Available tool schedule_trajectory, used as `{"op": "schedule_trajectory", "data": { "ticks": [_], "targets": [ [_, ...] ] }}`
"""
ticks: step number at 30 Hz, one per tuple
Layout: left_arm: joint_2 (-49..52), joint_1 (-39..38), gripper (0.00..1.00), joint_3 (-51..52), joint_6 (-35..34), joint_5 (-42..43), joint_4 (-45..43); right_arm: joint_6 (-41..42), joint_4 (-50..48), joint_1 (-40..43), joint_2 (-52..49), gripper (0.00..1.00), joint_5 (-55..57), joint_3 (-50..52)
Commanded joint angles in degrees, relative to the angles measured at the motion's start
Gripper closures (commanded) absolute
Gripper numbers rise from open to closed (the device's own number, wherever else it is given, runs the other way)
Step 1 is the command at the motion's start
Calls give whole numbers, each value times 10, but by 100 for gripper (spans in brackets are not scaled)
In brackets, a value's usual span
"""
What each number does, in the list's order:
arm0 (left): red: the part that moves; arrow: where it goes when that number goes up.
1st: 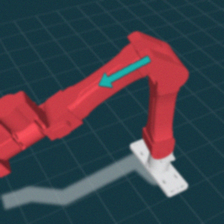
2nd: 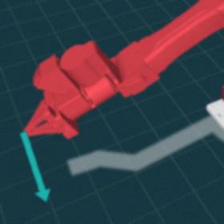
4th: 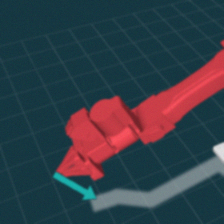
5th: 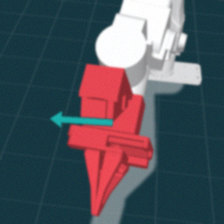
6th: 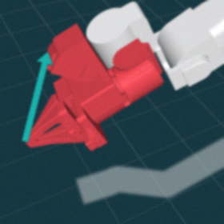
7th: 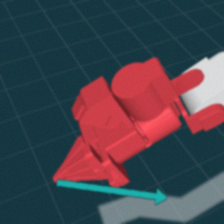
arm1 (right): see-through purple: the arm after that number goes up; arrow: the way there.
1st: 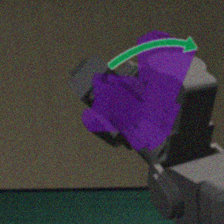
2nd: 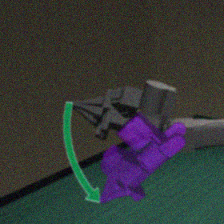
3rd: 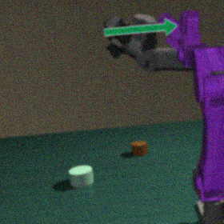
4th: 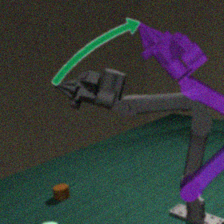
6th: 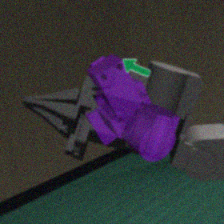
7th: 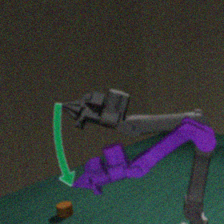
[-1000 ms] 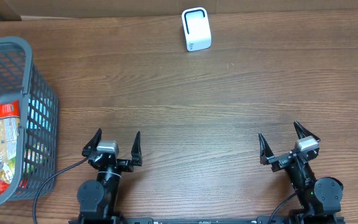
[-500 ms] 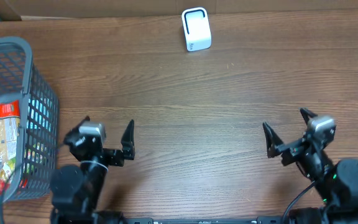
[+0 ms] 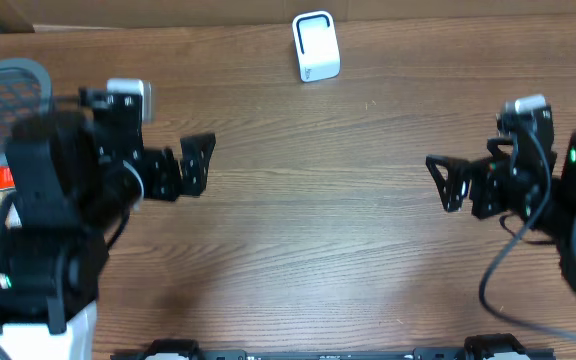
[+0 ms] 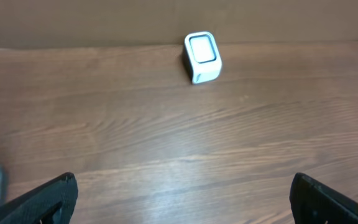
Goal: Scan the item barcode
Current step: 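Reach the left gripper into the grey basket toward the yellow tea pouch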
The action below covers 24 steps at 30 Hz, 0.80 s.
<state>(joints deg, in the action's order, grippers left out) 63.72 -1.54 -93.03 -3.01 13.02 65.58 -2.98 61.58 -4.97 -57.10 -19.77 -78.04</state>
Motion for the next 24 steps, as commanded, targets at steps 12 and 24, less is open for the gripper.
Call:
{"op": "schedule_trajectory", "data": {
  "ticks": [12,24],
  "targets": [
    [78,16,0,-94,-23,12,19,6,64,-2,-110,0,-88,-60],
    [85,425,5,-151,-169,-27,141,6,99,-2,-111,0,-71,-60]
  ]
}}
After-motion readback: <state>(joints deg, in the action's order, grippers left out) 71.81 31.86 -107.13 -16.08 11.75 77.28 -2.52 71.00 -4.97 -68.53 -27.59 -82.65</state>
